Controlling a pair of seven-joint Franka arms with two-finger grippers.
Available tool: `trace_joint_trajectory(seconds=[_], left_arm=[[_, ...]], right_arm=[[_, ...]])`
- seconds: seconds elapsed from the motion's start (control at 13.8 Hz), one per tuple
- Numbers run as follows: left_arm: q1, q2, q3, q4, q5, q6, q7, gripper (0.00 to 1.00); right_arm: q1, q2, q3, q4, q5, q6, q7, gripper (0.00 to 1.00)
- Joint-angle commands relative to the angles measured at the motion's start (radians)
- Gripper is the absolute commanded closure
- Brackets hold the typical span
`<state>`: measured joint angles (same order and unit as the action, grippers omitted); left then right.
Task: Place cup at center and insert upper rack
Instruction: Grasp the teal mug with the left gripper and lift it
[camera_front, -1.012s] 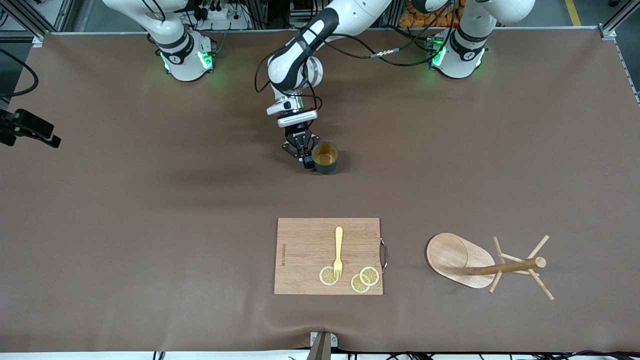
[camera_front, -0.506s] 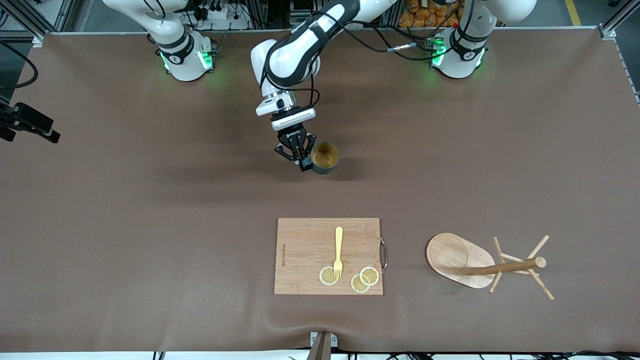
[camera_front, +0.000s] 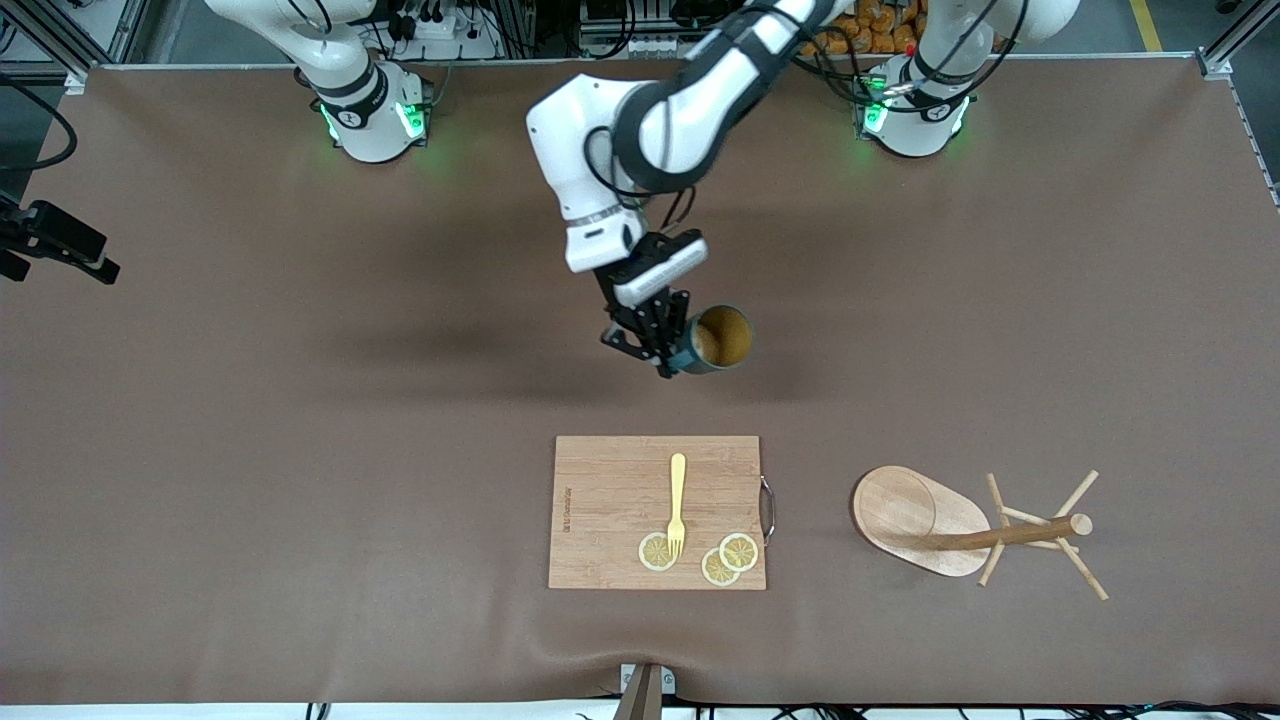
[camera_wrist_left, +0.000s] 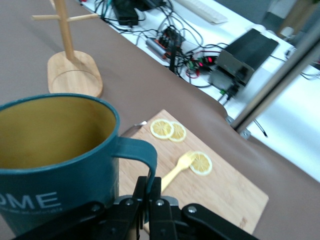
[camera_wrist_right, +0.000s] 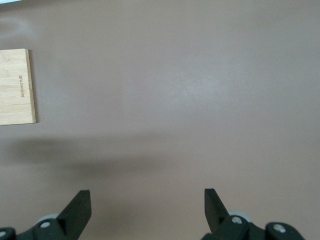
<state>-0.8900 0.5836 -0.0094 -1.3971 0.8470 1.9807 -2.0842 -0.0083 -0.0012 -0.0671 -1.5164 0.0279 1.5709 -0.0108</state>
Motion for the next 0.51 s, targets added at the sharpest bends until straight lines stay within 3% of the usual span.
trace_joint_trajectory(seconds=[0.0,0.43], left_arm=[[0.051,-0.048,-0.012,0.001,-0.099,0.009,0.004,1.00],[0.157,-0.106,-0.014,0.040,-0.264,0.037,0.010,1.00]], right_arm=[[-0.001,-0.028,0.004,-0.019,-0.013,0.008,-0.011,0.00],[-0.002,-0.020,0.004,0.001,-0.025,0.006,-0.009,0.00]])
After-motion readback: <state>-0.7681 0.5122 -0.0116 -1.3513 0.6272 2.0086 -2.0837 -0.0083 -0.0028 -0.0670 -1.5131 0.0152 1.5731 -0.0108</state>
